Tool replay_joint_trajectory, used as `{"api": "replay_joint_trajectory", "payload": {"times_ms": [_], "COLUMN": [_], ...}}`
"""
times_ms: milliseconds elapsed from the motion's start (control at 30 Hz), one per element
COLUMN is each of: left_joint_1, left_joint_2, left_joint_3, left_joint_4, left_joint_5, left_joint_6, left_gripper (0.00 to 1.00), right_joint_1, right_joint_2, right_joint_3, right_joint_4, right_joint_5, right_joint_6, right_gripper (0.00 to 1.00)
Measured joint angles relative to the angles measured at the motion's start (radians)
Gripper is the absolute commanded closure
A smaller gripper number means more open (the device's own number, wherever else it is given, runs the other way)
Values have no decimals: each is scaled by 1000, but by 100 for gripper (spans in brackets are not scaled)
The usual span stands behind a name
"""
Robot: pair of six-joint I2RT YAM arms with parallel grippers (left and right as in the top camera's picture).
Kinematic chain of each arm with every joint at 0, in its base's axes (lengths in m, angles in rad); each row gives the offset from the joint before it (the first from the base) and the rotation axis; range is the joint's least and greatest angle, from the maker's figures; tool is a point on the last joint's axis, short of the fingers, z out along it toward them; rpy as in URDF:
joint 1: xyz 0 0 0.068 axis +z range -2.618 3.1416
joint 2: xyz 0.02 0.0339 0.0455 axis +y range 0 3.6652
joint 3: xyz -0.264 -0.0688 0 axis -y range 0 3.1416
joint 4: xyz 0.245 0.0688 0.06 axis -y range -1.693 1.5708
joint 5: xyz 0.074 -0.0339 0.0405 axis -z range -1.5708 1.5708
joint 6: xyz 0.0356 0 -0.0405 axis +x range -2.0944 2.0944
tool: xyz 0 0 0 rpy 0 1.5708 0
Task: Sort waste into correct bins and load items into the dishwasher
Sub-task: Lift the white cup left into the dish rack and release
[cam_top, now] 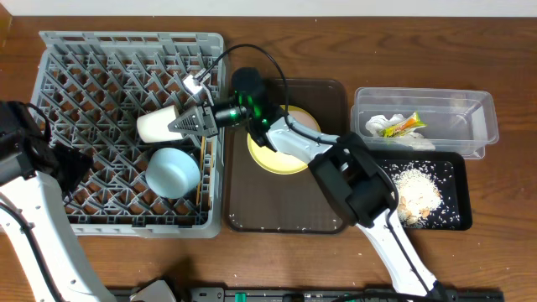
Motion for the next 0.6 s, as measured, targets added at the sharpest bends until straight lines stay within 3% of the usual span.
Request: {"api": "replay_joint_trajectory", "payload": {"times_ms": [533,600], "left_joint_1": [0,0], "left_joint_2": [0,0], "left_joint_3": [0,0], "left_joint_4": [0,0], "left_joint_5": [0,0], "left_joint_6": [0,0], "left_gripper": [0,0], "right_joint_1": [-56,-59], "right_joint_2": [-3,-3], "right_joint_3": [0,0], "right_joint_4": [-113,-119], "right_joint_5": [-29,-32], "right_joint_6": [11,12], "right_gripper": [98,90]}}
